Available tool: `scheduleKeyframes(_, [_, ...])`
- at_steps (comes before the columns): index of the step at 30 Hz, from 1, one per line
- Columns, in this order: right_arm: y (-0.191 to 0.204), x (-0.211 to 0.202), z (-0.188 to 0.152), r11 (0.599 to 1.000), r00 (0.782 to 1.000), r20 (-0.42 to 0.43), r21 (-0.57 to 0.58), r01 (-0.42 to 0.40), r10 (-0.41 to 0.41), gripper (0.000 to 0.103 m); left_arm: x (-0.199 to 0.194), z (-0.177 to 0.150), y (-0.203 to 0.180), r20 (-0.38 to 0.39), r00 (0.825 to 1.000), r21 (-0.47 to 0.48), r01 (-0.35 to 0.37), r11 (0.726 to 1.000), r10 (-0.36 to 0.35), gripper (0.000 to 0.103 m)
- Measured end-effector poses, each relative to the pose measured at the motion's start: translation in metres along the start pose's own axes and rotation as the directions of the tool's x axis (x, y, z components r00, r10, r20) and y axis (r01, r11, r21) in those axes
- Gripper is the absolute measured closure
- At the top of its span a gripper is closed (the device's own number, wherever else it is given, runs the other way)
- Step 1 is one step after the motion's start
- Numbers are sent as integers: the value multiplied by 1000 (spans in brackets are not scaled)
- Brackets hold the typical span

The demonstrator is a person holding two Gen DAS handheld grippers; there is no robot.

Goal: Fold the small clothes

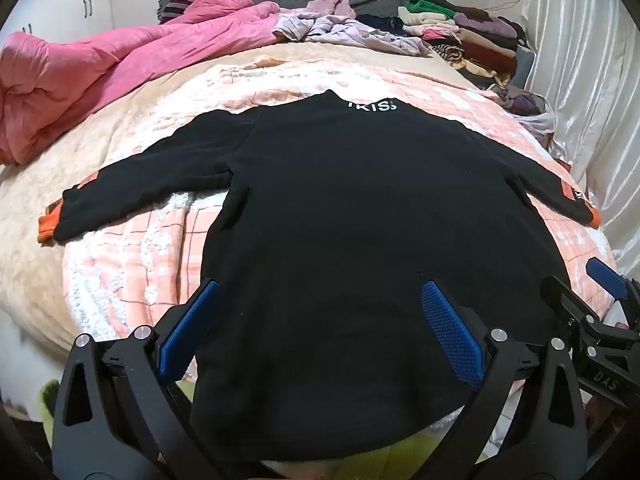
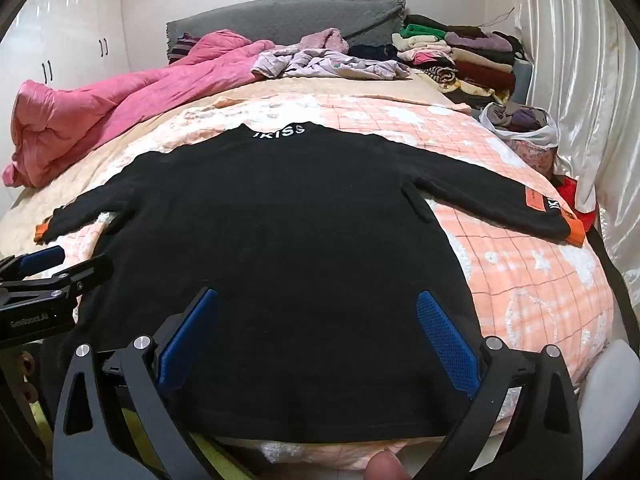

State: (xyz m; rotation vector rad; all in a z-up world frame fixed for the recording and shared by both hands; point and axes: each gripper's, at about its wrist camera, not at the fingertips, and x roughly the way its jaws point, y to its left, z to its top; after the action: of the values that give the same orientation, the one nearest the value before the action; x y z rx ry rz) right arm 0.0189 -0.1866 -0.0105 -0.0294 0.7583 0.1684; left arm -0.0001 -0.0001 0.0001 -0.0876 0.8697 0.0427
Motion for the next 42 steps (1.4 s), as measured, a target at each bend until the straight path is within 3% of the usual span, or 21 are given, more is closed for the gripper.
scheduleKeyframes(42, [6, -3, -1, 1000, 1000, 4, -19, -3, 3, 4, -6, 4, 3, 4, 1000, -1, -7, 1000, 7, 9])
